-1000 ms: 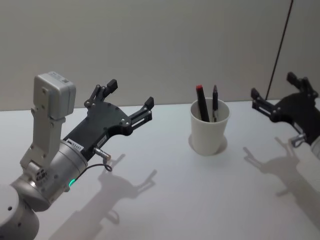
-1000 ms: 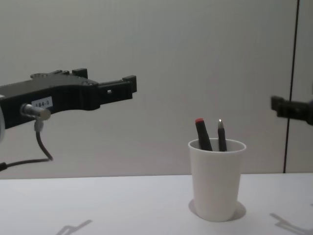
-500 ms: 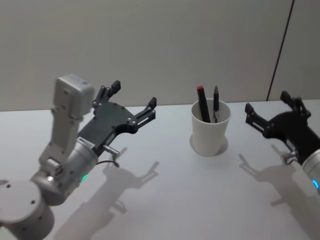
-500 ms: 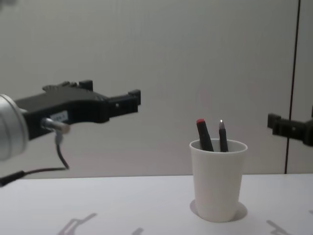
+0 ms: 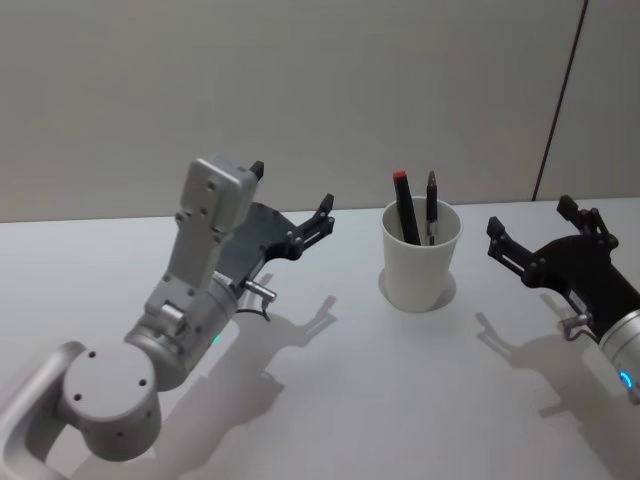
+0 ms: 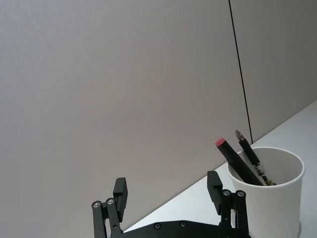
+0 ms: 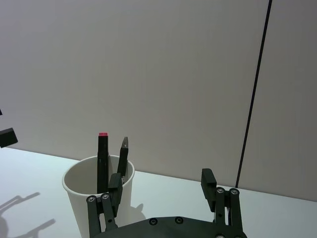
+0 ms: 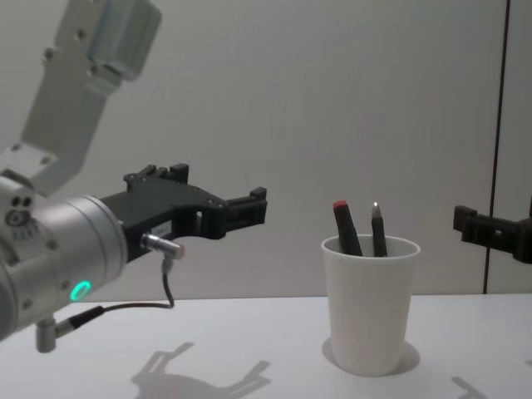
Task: Place the pen into the pen holder.
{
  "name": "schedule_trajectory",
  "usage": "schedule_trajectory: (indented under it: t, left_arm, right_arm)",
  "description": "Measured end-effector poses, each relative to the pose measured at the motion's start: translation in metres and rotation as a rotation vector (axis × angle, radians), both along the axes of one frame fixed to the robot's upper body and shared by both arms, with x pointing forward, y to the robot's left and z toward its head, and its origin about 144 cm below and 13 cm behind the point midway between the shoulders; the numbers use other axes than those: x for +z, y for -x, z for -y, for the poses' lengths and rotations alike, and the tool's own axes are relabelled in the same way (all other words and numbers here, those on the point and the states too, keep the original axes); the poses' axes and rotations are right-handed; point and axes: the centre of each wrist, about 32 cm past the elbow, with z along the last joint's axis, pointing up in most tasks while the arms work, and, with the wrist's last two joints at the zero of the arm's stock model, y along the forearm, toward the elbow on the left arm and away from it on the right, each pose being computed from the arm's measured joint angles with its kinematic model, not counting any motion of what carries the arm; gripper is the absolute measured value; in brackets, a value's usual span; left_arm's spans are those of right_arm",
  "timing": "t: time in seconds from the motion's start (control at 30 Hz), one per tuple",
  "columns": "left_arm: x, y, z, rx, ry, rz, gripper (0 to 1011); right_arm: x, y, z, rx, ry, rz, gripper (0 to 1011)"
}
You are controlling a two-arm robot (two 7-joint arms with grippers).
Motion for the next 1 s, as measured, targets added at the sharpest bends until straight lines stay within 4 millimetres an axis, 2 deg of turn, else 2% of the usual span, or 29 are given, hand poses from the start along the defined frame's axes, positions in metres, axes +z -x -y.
schedule_trajectory:
  t: [1.0]
  left_arm:
    - [-0.0017, -0.0033, 0.0043, 0.006, -0.01, 0.003, 1001]
  right_arm:
    - [-0.0002, 0.0001, -0.0004, 0.001, -0.001, 0.0, 1001]
